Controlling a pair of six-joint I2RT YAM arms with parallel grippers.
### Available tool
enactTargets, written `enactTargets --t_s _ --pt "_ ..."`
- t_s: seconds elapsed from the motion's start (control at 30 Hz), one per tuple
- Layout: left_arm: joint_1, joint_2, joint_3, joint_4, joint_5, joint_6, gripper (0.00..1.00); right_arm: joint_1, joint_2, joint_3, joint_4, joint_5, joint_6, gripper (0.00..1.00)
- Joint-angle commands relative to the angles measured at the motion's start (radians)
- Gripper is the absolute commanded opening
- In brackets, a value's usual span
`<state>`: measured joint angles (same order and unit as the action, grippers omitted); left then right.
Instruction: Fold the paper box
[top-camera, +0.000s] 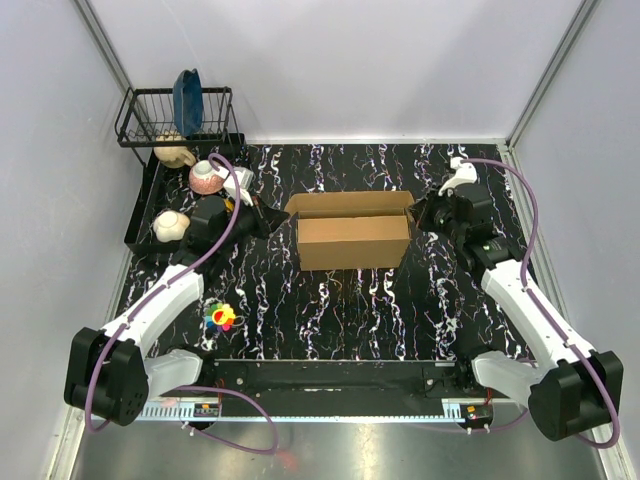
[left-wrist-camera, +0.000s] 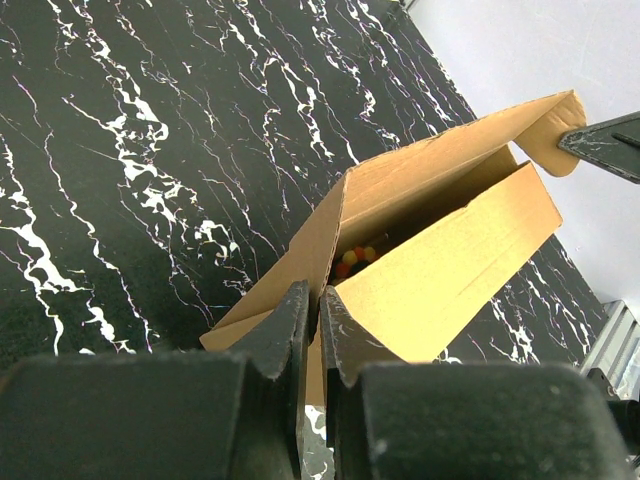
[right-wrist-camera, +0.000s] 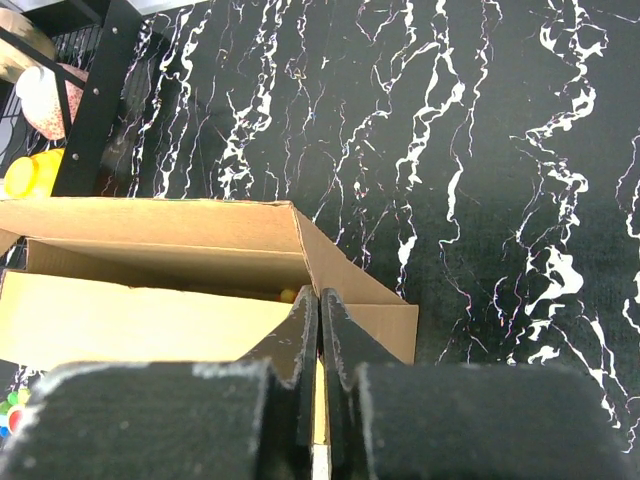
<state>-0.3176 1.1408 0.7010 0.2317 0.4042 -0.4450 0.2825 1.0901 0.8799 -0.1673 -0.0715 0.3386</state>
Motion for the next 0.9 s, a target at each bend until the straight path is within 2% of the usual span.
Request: enactTargets --t_s 0.0,0.3,0.87 --pt "-0.005 -0.003 0.045 0.023 -0.022 -0.009 0.08 0.007 -0.027 -0.045 0.006 -0.019 0.028 0.02" --pt "-0.012 -0.006 0.040 0.027 -0.031 -0.011 0.08 0.021 -0.033 -0.087 0.018 -0.031 0.076 0.00" --pt "-0.018 -0.029 0.023 0.035 -0.053 -0.024 0.08 0.066 -0.088 -0.211 0.051 0.025 0.069 0.00"
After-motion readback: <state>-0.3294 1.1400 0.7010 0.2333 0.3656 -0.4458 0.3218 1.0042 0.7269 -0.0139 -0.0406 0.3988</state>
